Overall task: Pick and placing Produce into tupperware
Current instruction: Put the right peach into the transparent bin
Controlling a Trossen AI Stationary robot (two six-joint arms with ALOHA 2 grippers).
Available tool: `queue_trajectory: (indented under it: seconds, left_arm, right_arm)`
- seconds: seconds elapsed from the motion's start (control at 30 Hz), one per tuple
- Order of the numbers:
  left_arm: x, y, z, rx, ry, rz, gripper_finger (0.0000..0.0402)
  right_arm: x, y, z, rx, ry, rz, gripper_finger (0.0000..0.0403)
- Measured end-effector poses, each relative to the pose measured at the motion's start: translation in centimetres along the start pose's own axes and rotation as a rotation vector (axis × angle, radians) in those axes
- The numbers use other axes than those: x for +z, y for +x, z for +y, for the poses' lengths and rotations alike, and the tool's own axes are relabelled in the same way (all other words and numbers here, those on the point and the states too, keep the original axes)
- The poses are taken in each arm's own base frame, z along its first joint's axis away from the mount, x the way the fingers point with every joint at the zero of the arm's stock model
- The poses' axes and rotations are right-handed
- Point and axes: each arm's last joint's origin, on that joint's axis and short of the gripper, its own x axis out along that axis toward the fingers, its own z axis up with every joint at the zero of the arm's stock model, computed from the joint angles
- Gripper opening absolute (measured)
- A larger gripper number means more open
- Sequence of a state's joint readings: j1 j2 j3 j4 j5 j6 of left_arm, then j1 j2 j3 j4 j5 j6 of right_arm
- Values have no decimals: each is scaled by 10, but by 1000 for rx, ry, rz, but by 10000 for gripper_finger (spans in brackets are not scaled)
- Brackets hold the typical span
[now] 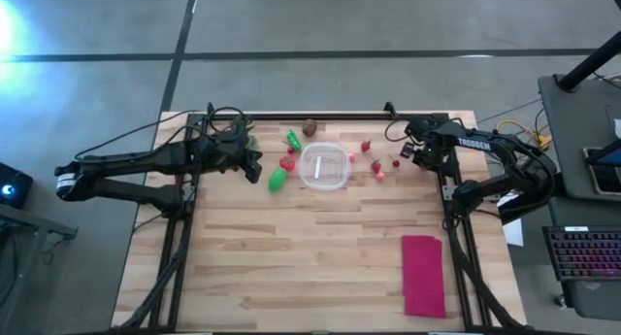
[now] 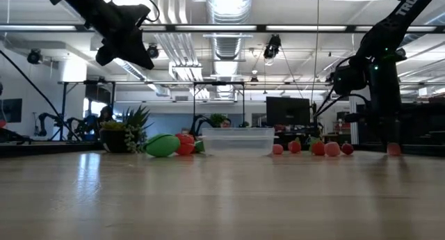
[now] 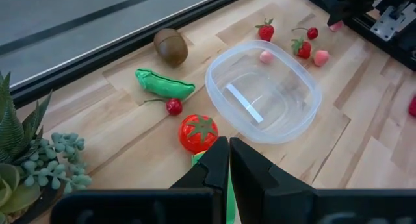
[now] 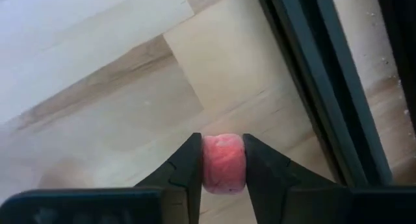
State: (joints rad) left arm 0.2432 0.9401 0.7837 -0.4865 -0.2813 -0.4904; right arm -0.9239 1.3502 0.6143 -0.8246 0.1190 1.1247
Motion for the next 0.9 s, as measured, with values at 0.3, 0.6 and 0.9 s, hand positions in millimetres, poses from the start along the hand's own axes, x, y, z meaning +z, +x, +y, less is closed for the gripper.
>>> queue_trajectory:
  seconds: [0.3, 0.6, 0.9]
  left_arm:
    - [0, -1, 0, -3, -2, -5, 0]
    - [1, -2, 0, -8, -5, -12, 0]
    - [1, -3, 0, -11, -6, -15, 0]
  right_arm:
    - [-8, -28, 22, 167, -144, 54, 93]
    - [-52, -127, 86, 641, -557, -94, 93]
    - [-86, -105, 173, 575, -869, -76, 93]
